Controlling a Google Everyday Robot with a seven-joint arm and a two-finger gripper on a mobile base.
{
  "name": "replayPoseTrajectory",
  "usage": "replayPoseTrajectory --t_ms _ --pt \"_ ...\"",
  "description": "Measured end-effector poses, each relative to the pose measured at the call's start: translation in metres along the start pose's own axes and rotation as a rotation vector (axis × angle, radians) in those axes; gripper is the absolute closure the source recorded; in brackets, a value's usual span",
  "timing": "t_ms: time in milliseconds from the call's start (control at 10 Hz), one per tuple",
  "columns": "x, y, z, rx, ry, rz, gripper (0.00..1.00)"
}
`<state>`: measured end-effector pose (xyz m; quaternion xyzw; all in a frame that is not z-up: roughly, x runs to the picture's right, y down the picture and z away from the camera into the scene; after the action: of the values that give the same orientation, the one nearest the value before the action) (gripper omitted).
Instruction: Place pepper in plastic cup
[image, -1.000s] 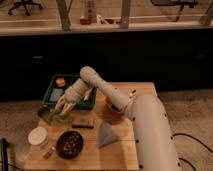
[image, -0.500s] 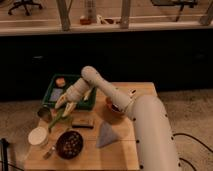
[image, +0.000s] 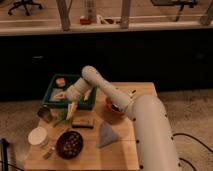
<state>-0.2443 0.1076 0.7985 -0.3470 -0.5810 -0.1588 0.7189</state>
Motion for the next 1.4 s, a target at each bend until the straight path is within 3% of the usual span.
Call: replayPoseTrajectory --t_ms 600,1400 --pt "-0.0006 -0.0031 -0.0031 0.004 0.007 -0.006 0.20" --pt "-0.0006 -0.0045 -0.0063 -0.019 0.009 -0.013 0.20"
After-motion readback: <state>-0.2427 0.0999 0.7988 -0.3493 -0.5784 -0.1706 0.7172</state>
